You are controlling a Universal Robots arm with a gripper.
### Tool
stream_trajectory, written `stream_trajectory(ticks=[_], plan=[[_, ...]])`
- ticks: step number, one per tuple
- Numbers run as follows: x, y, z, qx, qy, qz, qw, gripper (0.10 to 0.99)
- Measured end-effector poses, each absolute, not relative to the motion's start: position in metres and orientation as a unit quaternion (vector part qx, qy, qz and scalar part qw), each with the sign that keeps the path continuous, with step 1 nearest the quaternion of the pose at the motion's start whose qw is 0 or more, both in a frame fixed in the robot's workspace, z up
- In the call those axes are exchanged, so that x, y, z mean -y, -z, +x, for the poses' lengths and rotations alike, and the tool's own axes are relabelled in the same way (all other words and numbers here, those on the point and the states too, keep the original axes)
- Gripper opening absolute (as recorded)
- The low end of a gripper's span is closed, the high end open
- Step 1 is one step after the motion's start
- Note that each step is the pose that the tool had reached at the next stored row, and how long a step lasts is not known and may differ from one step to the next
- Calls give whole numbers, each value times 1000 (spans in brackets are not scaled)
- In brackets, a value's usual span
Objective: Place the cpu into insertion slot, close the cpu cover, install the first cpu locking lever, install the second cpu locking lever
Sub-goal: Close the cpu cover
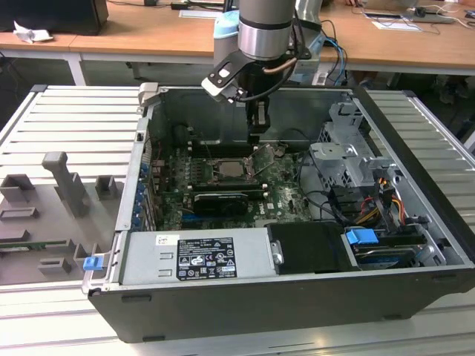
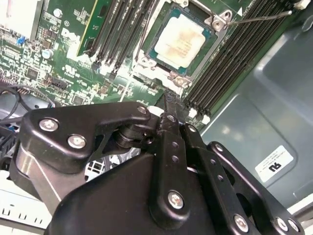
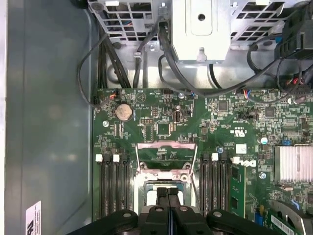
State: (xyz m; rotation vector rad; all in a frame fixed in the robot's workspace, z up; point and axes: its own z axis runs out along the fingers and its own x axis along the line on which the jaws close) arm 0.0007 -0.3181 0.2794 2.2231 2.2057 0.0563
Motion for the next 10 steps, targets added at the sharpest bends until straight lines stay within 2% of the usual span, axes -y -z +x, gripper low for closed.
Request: stream_trajectory(ticks=[10], plan=[[318, -279, 10, -704, -18, 710, 5, 106]])
